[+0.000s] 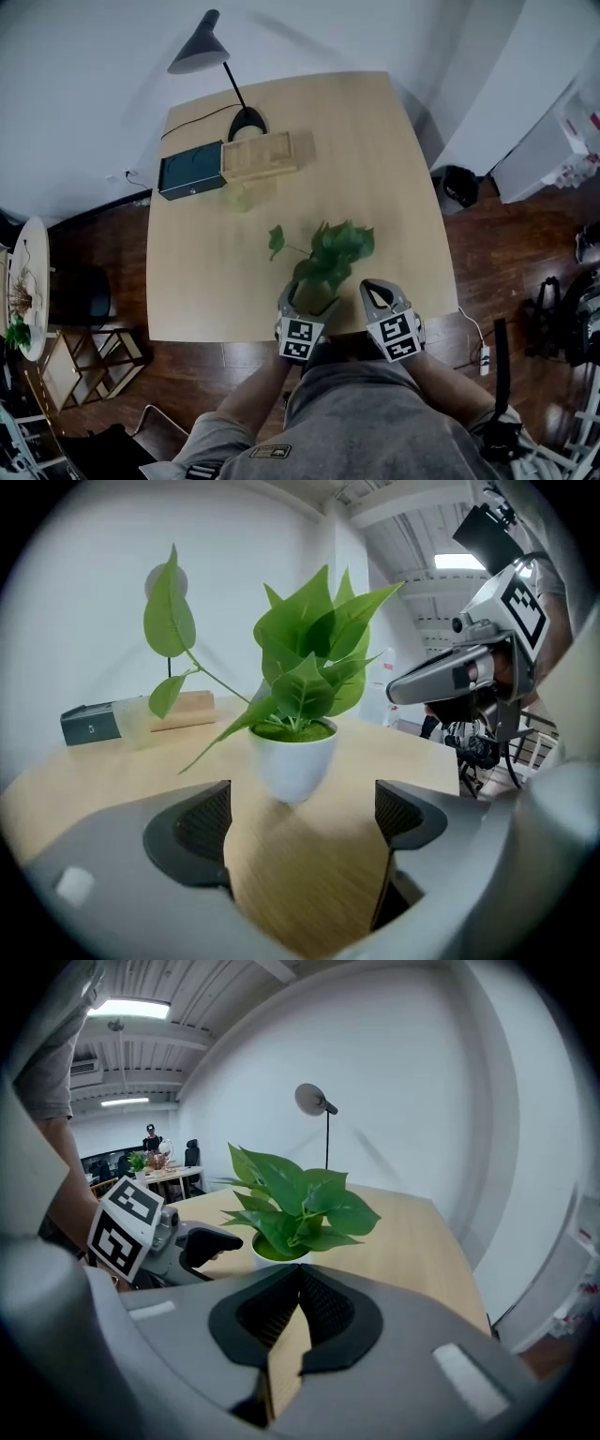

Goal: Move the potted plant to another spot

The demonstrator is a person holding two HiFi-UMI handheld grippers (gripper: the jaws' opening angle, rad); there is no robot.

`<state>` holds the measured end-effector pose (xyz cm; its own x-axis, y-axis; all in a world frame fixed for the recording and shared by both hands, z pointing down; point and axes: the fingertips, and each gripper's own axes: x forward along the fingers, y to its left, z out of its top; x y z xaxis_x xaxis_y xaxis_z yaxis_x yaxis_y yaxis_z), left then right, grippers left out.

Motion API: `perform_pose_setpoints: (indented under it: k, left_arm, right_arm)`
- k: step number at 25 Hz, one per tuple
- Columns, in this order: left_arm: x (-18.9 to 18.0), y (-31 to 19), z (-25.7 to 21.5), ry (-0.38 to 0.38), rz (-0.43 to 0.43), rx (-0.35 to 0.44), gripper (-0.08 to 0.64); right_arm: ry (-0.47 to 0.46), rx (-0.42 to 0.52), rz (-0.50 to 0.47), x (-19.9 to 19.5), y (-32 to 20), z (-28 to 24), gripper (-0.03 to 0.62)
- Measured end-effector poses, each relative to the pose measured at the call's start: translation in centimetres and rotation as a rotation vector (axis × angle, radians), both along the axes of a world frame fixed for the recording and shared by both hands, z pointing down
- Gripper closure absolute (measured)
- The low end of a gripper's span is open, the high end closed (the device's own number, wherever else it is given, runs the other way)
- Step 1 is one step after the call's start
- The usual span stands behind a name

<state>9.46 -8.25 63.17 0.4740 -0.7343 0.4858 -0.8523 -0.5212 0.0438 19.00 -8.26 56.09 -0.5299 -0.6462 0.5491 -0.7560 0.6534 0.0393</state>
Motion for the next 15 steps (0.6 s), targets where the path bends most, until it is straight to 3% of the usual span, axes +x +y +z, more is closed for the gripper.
perform_pose_setpoints:
  k: [7,15]
  left_arm:
    - [0.8,3.7,-1.8,0.066,0.015,0.01,0.217]
    - [3.9,7.6,-6.6,0.109,-0.079,0.105,0.442]
  right_arm:
    - [0.001,-0.015,0.009,0.0,2.2,0.6,0.584]
    - [-0.035,0.026,-0.089,1.2,4.9,-0.1,0.584]
